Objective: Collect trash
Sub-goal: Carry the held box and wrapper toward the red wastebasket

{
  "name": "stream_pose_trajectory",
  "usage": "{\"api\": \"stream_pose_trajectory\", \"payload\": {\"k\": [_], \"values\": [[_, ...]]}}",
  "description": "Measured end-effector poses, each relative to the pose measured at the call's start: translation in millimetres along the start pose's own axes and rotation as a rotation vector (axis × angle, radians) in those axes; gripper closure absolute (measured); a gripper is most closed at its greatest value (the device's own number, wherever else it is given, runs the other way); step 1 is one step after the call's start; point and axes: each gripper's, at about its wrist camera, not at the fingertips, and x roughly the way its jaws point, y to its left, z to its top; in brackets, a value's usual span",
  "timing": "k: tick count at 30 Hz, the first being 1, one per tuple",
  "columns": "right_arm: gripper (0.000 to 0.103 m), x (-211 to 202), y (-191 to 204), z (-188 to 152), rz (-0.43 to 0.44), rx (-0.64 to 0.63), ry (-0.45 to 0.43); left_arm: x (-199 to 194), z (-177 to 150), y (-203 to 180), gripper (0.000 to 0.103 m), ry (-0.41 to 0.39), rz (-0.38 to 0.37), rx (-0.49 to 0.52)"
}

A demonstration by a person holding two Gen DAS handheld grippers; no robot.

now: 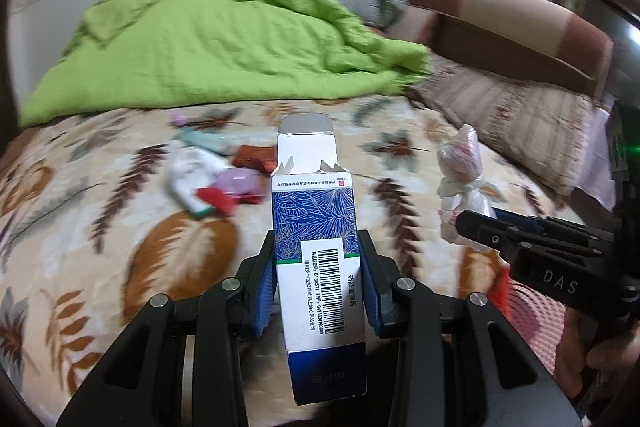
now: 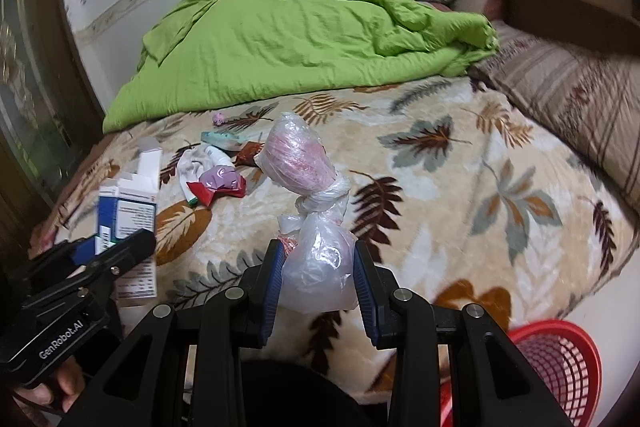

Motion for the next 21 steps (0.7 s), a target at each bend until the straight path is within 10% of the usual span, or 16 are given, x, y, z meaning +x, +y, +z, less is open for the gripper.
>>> {"api": "stream_pose_trajectory", "payload": {"k": [14, 21], "values": [[0.066, -119, -147, -53, -0.175, 0.320, -0.022, 34, 8, -131, 0.068, 0.260, -0.523, 0.141], [0.058, -123, -171, -84, -0.207, 0.367, 0.050, 53, -14, -194, 0.057, 0.365, -0.604, 0.255]]}}
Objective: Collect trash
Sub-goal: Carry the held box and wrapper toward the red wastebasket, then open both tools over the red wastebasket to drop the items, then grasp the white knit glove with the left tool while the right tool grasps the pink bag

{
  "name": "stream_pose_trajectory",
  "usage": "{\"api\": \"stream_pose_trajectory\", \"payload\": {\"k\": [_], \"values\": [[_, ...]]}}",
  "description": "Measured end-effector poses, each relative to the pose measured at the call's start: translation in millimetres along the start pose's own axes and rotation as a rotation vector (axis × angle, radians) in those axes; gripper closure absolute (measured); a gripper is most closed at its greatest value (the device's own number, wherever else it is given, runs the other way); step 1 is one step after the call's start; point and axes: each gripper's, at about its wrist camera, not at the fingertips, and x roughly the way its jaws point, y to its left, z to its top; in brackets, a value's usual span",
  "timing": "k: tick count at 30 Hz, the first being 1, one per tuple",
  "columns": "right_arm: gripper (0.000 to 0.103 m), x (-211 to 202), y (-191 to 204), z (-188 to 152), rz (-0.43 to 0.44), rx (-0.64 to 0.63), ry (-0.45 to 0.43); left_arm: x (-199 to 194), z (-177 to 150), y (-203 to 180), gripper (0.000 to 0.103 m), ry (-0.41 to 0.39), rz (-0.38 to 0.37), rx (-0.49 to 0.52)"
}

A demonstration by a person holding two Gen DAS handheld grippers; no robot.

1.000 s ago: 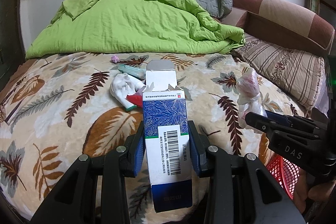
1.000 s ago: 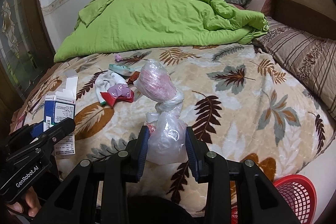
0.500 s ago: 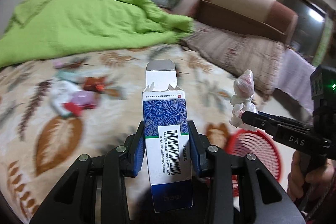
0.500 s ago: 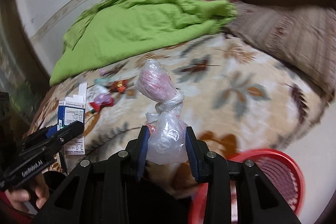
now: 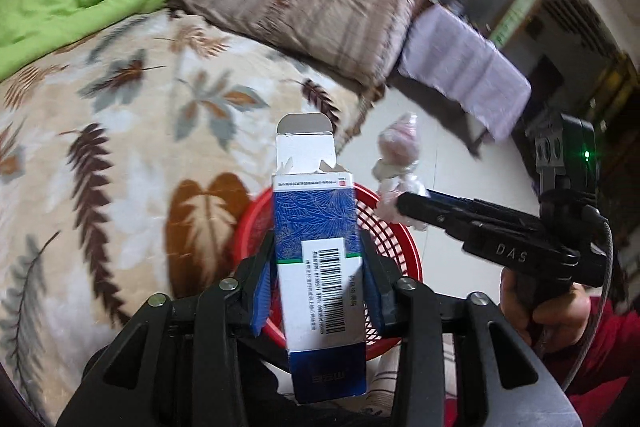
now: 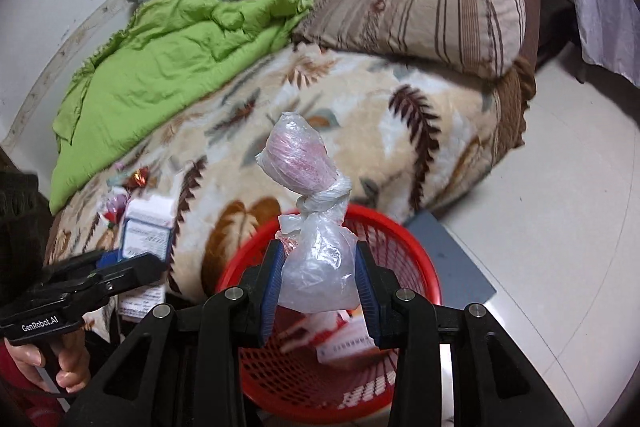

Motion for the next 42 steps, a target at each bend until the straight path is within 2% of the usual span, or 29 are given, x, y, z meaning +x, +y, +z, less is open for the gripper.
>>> {"api": "stream_pose_trajectory", "payload": {"k": [2, 3, 7, 13, 20, 23, 30, 34, 38, 42], "values": [[0.052, 2, -7, -2, -0.004, 0.021, 0.007, 6, 1, -4, 0.047, 0.001, 0.010, -0.002], [0.050, 2, -9, -2, -0.009, 0.027, 0.005, 5, 1, -2, 0.045, -0.001, 0.002, -0.009], [0.050, -1, -11, -1, -0.010, 0.023, -0.011, 0, 0, 1, 0.043, -0.016, 0.004, -0.021], [0.050, 5, 17, 7, 0.055, -0.035, -0.018, -26, -7, 15, 0.043, -0.067, 0.068, -0.044], [0.048, 29, 77, 17, 0.142, -0.141, 0.013, -69, -20, 56, 0.043, -0.139, 0.182, -0.132], [0.045, 42, 106, 20, 0.173, -0.196, 0.034, -94, -29, 86, 0.043, -0.171, 0.228, -0.216], [0.044, 78, 190, 23, 0.269, -0.343, 0.089, -147, -57, 153, 0.043, -0.245, 0.342, -0.392], [0.044, 102, 240, 26, 0.361, -0.382, 0.142, -182, -76, 195, 0.043, -0.310, 0.423, -0.506], [0.044, 128, 283, 31, 0.399, -0.411, 0.168, -208, -90, 227, 0.043, -0.347, 0.501, -0.574], [0.034, 163, 319, 40, 0.423, -0.414, 0.201, -219, -97, 246, 0.043, -0.358, 0.541, -0.605]]}}
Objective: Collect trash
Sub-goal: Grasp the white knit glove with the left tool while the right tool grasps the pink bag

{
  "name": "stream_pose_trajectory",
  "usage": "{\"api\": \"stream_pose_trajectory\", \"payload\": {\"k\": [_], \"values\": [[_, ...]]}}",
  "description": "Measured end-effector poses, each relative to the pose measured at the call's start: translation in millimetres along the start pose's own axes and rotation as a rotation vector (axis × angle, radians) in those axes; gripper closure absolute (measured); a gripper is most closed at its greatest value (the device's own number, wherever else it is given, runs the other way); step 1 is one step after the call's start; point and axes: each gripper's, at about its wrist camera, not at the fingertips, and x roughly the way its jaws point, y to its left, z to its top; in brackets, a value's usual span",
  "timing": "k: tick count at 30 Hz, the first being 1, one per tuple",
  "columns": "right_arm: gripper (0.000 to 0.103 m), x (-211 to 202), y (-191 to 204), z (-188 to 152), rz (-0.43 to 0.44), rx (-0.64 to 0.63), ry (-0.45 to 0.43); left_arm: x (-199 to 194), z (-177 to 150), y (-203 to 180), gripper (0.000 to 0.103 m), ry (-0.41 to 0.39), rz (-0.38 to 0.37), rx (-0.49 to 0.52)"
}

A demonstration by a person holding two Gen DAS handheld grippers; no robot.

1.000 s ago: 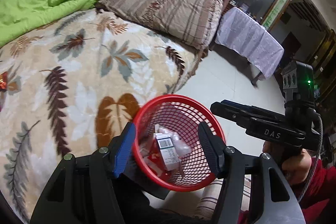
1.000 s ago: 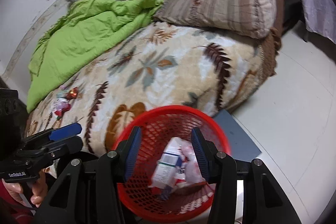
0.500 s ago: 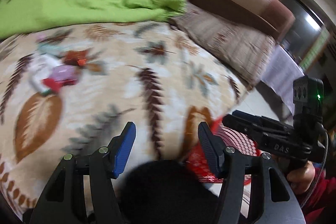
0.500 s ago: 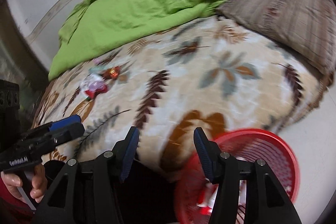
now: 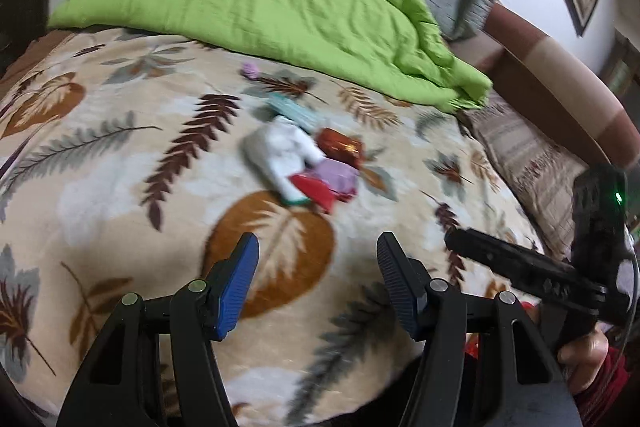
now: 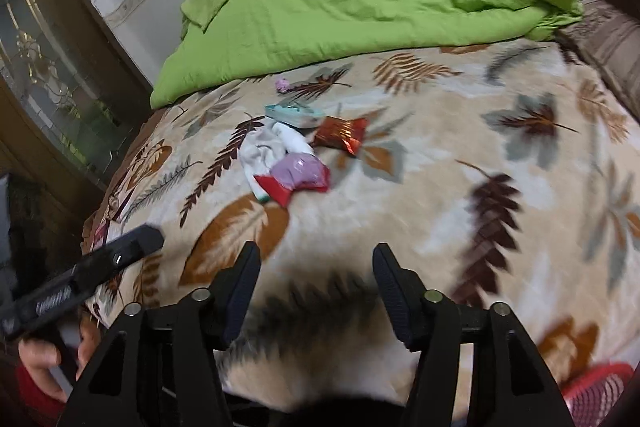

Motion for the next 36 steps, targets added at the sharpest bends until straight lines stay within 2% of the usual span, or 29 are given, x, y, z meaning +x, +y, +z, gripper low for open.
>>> {"api": "stream_pose_trajectory", "payload": {"k": [4, 7, 13, 14, 15, 16, 19, 23, 27, 31, 32, 33, 36], "values": [[0.031, 43, 5, 27, 0.003, 0.022, 0.023, 8, 9, 19, 0.043, -0.001, 0.020, -0.031], [0.031, 78, 8, 43, -0.027, 0.015, 0.052, 15, 17, 30, 0.043, 0.004, 0.027, -0.050], [0.031, 122, 7, 56, -0.030, 0.008, 0.089, 28, 32, 47, 0.041, 0.004, 0.043, -0.081], [0.033, 128, 7, 56, -0.028, 0.013, 0.103, 32, 36, 48, 0.040, 0.007, 0.045, -0.084], [0.048, 133, 7, 55, -0.017, 0.018, 0.116, 36, 38, 48, 0.040, 0.009, 0.044, -0.083], [0.050, 135, 6, 53, -0.011, 0.020, 0.122, 40, 40, 48, 0.039, 0.012, 0.045, -0.082], [0.060, 125, 4, 49, 0.009, 0.024, 0.091, 54, 48, 44, 0.037, 0.022, 0.043, -0.078], [0.060, 89, -5, 42, -0.027, 0.024, 0.024, 81, 59, 33, 0.032, 0.044, 0.047, -0.062], [0.060, 62, -12, 31, -0.022, 0.035, -0.003, 118, 68, 28, 0.031, 0.064, 0.091, -0.048], [0.060, 43, -11, 16, -0.018, 0.034, -0.024, 154, 71, 27, 0.032, 0.090, 0.166, -0.030], [0.060, 39, -11, 13, -0.023, 0.032, -0.030, 161, 70, 29, 0.040, 0.092, 0.173, -0.037], [0.060, 37, -10, 10, -0.027, 0.030, -0.036, 166, 70, 31, 0.060, 0.097, 0.168, -0.042], [0.060, 30, -5, 1, -0.043, 0.013, -0.059, 166, 66, 31, 0.076, 0.081, 0.174, -0.031]]}}
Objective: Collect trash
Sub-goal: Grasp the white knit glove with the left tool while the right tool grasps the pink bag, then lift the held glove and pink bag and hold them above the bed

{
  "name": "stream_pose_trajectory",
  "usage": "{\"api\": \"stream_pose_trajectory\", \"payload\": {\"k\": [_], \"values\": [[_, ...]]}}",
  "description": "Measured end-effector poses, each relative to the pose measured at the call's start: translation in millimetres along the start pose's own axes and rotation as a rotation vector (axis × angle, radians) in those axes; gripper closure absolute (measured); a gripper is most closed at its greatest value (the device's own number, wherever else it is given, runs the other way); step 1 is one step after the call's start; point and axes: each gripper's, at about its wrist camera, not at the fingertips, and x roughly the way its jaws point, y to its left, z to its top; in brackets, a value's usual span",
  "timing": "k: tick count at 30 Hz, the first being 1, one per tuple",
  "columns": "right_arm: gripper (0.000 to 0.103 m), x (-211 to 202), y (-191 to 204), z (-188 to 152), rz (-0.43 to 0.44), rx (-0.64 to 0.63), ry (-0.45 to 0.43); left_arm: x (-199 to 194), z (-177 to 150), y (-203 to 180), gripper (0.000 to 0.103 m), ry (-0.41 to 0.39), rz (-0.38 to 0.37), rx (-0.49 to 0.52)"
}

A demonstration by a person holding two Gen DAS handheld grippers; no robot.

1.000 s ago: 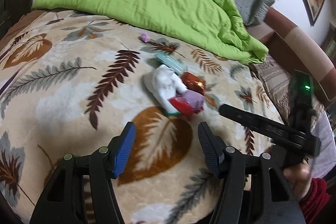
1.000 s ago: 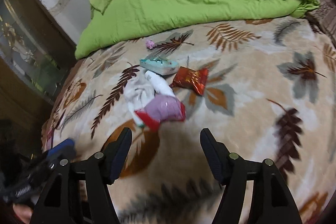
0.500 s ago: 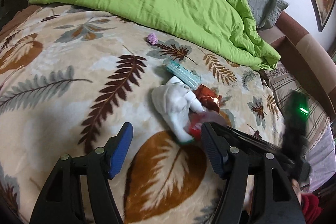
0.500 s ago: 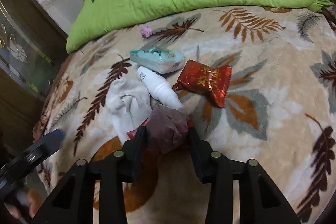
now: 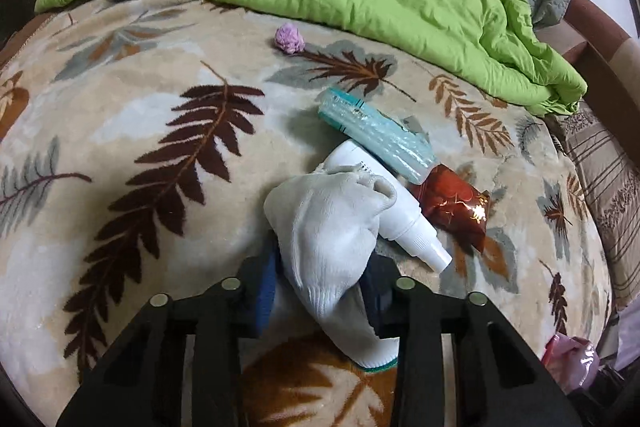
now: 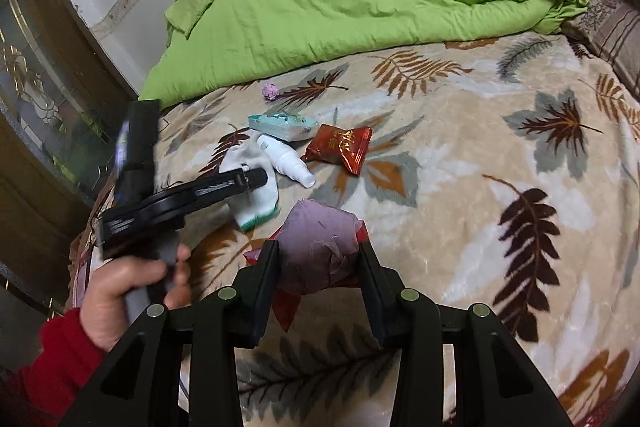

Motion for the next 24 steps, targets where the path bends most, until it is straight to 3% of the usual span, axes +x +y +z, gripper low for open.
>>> {"api": "stream_pose_trajectory", "payload": {"k": [7, 14, 19, 24], "values": [[0.060, -3, 16, -18, -0.018, -0.045, -0.012, -49, -22, -3, 0.080, -0.092, 0.019, 0.047], [0.060, -13, 31, -32, -0.053, -0.110, -0.041, -121, -72, -7, 0.080, -0.184, 0.049, 0.117], [0.060, -19, 36, -37, -0.065, -0.138, -0.073, -152, -107, -8, 0.080, -0.248, 0.127, 0.155], [0.060, -23, 41, -40, -0.083, -0.162, -0.098, -164, -116, -9, 0.080, -0.311, 0.207, 0.149]]}}
